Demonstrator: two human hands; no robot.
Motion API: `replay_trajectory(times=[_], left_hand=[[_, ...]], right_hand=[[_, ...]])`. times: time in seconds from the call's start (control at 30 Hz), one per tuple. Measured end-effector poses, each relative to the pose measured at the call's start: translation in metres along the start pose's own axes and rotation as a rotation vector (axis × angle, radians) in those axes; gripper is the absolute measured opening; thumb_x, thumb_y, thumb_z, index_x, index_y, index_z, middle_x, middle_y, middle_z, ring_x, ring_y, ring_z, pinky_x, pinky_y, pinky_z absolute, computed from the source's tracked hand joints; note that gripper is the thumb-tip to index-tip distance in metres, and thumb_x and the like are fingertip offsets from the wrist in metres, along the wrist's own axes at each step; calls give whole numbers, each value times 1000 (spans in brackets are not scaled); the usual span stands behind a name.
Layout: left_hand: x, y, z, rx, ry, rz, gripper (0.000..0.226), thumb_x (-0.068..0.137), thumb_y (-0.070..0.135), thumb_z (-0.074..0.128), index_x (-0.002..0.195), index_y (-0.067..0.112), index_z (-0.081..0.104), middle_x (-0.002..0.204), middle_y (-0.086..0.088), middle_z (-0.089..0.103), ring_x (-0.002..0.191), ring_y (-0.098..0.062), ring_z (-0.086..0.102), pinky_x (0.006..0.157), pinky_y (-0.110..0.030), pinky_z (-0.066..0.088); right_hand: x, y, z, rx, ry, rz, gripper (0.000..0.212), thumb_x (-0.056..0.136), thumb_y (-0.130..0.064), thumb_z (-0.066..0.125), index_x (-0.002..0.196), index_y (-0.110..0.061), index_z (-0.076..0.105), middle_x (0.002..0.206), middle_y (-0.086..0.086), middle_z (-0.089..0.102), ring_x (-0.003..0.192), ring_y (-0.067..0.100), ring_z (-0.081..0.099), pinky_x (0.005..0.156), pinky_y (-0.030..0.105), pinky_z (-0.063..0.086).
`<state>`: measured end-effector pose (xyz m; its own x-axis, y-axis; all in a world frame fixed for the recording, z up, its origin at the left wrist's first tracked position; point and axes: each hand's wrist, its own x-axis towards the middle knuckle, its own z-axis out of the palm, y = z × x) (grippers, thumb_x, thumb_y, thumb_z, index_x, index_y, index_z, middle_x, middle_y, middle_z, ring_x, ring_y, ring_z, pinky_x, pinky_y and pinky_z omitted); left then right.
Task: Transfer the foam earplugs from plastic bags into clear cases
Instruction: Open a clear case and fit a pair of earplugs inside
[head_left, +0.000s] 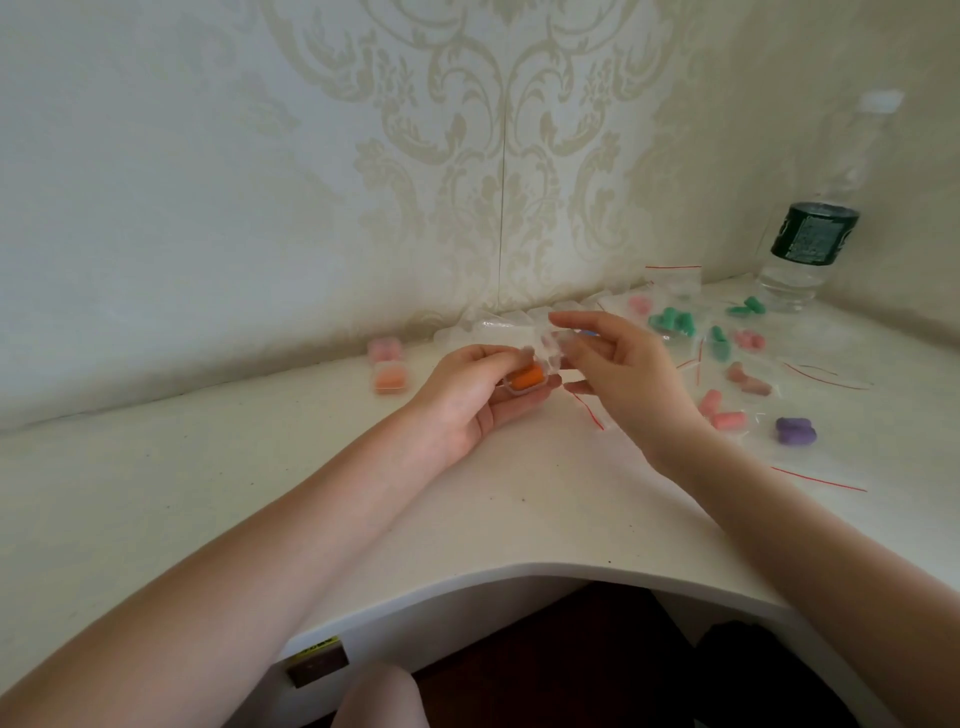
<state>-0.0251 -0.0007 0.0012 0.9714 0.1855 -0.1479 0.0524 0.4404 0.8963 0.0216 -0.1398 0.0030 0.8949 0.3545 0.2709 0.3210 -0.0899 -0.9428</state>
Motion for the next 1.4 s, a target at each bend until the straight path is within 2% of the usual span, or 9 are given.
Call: replay_trajectory(times=[0.2, 0.37, 0.47, 0.6, 0.87, 0.97, 1.13, 1.27, 1.4], left_hand=[[1, 6, -2, -115, 50, -136, 35, 100, 31, 43, 96, -2, 55, 83, -24, 68, 77, -33, 70, 69, -34, 60], [-1, 9, -4, -111, 38, -192, 46, 98, 39, 44, 113, -4, 51, 75, -21, 68, 70, -31, 70, 61, -33, 60], [1, 9, -5, -83, 42, -198, 46, 96, 40, 48, 112, -2, 52, 74, -17, 67, 60, -25, 68, 64, -34, 59], [0, 6, -3, 15, 5, -173, 15, 93, 12, 55, 105, 3, 54, 66, -12, 67, 59, -20, 67, 67, -31, 59], [-1, 4, 0, 76, 16, -71, 35, 84, -22, 48, 109, 1, 49, 86, -22, 68, 71, -28, 70, 65, -34, 60], [1, 5, 0, 183, 29, 3, 34, 82, -22, 49, 106, 2, 51, 97, -23, 67, 79, -32, 68, 72, -38, 58], [4, -1, -5, 608, 80, 226, 21, 82, -9, 45, 87, 3, 61, 74, -13, 69, 70, -26, 66, 59, -28, 54], [6, -7, -12, 956, 5, 483, 23, 92, 0, 43, 88, 13, 61, 63, 0, 65, 63, -14, 62, 67, -25, 49], [9, -5, -20, 1134, -26, 576, 22, 96, 8, 45, 101, 22, 60, 71, 5, 66, 65, -3, 60, 69, -15, 44]], right_hand=[[0, 5, 4, -84, -9, -36, 15, 95, -16, 54, 102, -20, 67, 87, 1, 73, 84, 14, 69, 71, 29, 54], [0, 8, 7, -84, -17, -42, 7, 94, -23, 57, 98, -24, 63, 80, -11, 67, 66, -6, 61, 64, 13, 47], [2, 12, 7, -137, -15, -5, 11, 91, -29, 62, 100, -24, 63, 85, -12, 66, 69, 0, 59, 69, 22, 47], [4, 17, 5, -208, -40, 46, 21, 87, -28, 67, 106, -19, 62, 94, -5, 65, 77, 4, 58, 68, 15, 44], [11, 20, 4, -159, 53, 81, 7, 92, -21, 58, 96, -24, 62, 88, -5, 62, 79, 13, 61, 66, 24, 43], [15, 20, 1, -294, 106, -59, 24, 93, -12, 51, 107, -31, 57, 103, -5, 60, 81, 11, 60, 65, 22, 47], [31, 9, -1, -761, -107, -335, 82, 80, 12, 41, 139, -45, 39, 153, -9, 29, 131, 20, 38, 105, 34, 37], [47, 13, 15, -980, -115, -295, 41, 92, -20, 54, 127, -40, 55, 148, -12, 40, 132, 20, 37, 100, 38, 38], [49, 17, 23, -868, 59, -256, 20, 92, -21, 53, 104, -23, 68, 108, -1, 63, 109, 20, 51, 80, 33, 41]])
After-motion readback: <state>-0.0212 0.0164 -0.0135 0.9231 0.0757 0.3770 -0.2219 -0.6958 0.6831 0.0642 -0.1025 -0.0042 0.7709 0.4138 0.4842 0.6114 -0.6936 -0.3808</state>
